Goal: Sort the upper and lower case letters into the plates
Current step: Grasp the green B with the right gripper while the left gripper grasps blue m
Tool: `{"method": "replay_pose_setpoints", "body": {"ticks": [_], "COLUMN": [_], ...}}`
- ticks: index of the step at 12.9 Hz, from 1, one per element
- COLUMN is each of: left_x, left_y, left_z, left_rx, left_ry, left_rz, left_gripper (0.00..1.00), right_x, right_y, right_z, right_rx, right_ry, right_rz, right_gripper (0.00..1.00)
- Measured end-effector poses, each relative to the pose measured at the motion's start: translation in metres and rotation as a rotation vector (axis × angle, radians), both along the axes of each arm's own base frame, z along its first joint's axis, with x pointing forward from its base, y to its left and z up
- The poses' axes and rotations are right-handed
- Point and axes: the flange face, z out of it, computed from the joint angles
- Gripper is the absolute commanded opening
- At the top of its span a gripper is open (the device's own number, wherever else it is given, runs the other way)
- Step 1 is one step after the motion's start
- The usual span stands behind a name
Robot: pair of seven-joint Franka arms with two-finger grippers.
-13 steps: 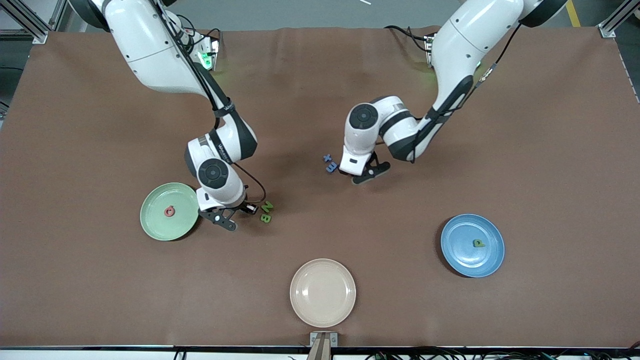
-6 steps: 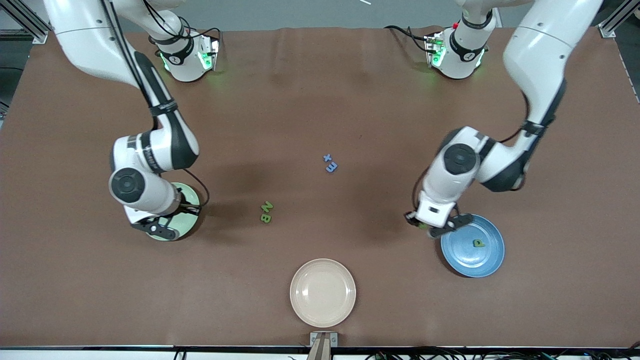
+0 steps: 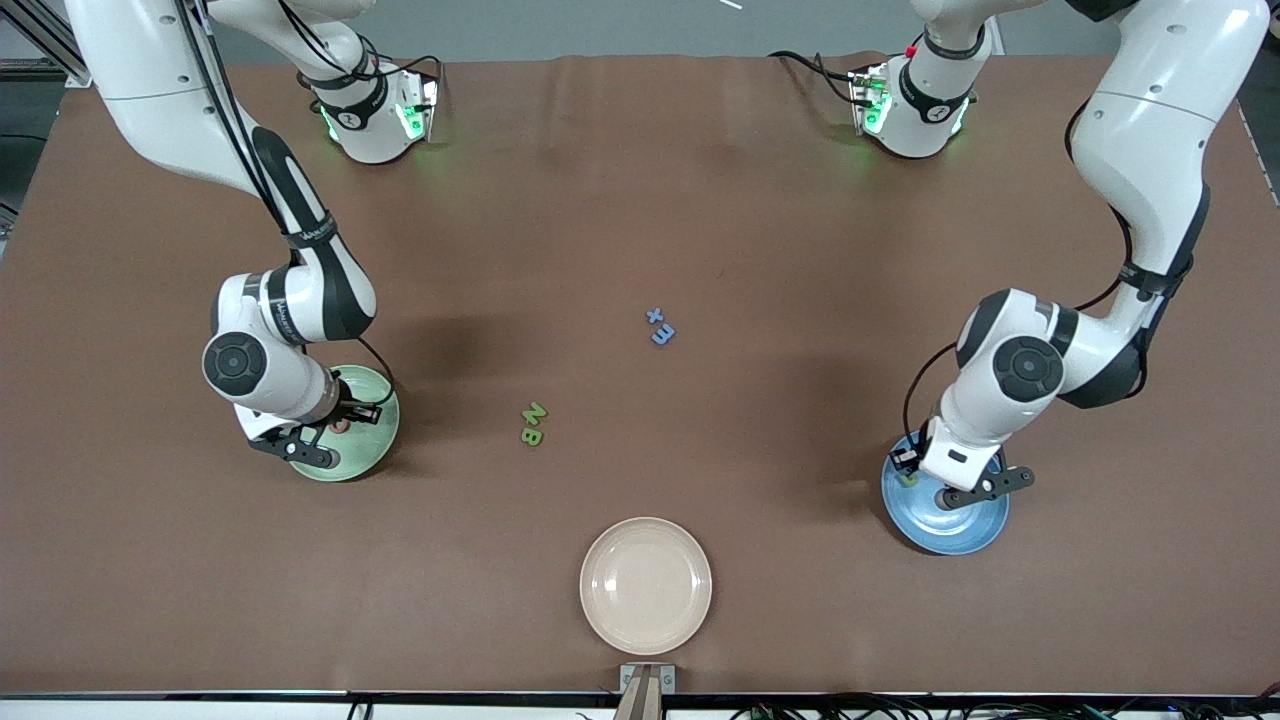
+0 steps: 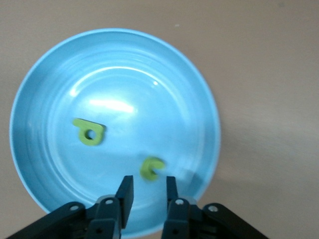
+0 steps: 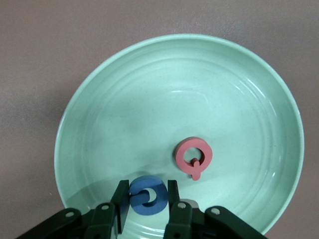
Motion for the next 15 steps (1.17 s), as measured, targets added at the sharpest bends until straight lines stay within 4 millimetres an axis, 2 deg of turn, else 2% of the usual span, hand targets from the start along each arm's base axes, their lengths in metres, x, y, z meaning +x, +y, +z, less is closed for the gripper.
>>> {"method": "replay_pose_setpoints", "body": {"ticks": [1, 2, 3, 5, 6, 7, 8, 9, 11, 12, 13, 15], "left_x": [0.002, 0.003, 0.001, -0.017, -0.031, -0.048, -0.066, -0.087, -0.129, -0.149, -0.165, -0.194], "left_y": [0.003, -0.003, -0.023, -0.094, -0.133, -0.171, -0.206, -0.239, -0.296, -0.32, -0.34, -0.367], "left_z": [-0.001, 0.003, 0.011, 0.034, 0.043, 0.046, 0.044, 0.039, 0.024, 0.017, 0.011, 0.0], "left_rx": [-0.001, -0.006, -0.018, -0.053, -0.074, -0.087, -0.093, -0.097, -0.101, -0.106, -0.115, -0.126], "left_ry": [-0.001, -0.007, -0.007, 0.013, 0.021, 0.03, 0.04, 0.052, 0.082, 0.095, 0.104, 0.12], "left_rz": [0.002, -0.005, -0.023, -0.002, 0.024, 0.049, 0.078, 0.11, 0.156, 0.179, 0.206, 0.247], "left_gripper": [1.0, 1.0, 1.0, 1.0, 1.0, 1.0, 1.0, 1.0, 1.0, 1.0, 0.99, 0.97], "right_x": [0.001, 0.005, 0.01, 0.03, 0.037, 0.039, 0.038, 0.034, 0.024, 0.02, 0.021, 0.031], "right_y": [0.001, 0.001, 0.003, 0.016, 0.033, 0.056, 0.081, 0.109, 0.156, 0.171, 0.179, 0.185], "right_z": [0.002, 0.007, 0.016, 0.051, 0.066, 0.071, 0.066, 0.052, 0.005, -0.014, -0.023, -0.015], "right_rx": [0.001, 0.001, -0.002, 0.008, 0.029, 0.046, 0.051, 0.055, 0.064, 0.066, 0.07, 0.082], "right_ry": [-0.004, -0.005, 0.007, 0.009, -0.008, -0.024, -0.041, -0.062, -0.092, -0.099, -0.105, -0.128], "right_rz": [0.001, 0.002, 0.002, -0.013, -0.037, -0.057, -0.079, -0.106, -0.147, -0.157, -0.162, -0.162], "right_gripper": [1.0, 1.0, 1.0, 1.0, 1.0, 1.0, 1.0, 1.0, 1.0, 1.0, 1.0, 1.0]}}
